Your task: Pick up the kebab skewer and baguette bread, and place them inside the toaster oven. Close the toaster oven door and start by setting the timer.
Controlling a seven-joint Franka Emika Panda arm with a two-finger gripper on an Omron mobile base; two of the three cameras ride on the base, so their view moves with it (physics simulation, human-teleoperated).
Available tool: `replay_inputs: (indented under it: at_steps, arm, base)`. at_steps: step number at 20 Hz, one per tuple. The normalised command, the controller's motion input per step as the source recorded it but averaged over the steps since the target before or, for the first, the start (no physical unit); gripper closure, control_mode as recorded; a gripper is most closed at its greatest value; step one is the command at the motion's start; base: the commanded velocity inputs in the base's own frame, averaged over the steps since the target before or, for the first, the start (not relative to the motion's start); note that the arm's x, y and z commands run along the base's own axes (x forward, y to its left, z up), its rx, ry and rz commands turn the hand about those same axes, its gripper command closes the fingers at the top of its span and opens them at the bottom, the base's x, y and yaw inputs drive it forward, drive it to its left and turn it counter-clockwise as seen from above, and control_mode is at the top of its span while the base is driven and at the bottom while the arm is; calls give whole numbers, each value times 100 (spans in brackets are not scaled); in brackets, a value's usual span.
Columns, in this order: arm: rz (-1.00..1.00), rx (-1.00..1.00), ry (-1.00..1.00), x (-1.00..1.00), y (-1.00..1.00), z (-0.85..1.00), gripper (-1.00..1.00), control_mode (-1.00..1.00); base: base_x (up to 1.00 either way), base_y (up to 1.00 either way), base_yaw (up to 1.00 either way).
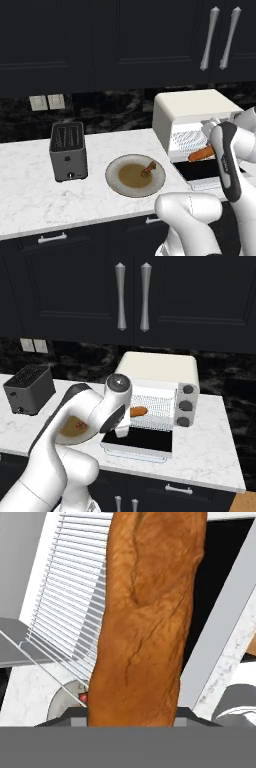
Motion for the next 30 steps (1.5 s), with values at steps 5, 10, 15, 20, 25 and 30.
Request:
replay_inputs:
  at_steps: [5, 10, 15, 20, 25, 30]
  arm:
    - [-2, 15, -8, 68, -46, 0, 100, -100]
    - [0, 6, -2, 71, -26, -2, 100, -100]
    - [-3, 3, -1, 61, -39, -9, 100, -100]
    - [-12, 0, 0, 35, -4, -16, 100, -100]
    - [-13, 2, 0, 25, 4, -21, 100, -100]
    - [0, 0, 0, 30, 7, -25, 100, -100]
  base:
    - [0, 0, 0]
    - [0, 0, 0]
    - [0, 0, 0]
    - [0, 0, 0]
    - [0, 0, 0]
    - [0, 0, 0]
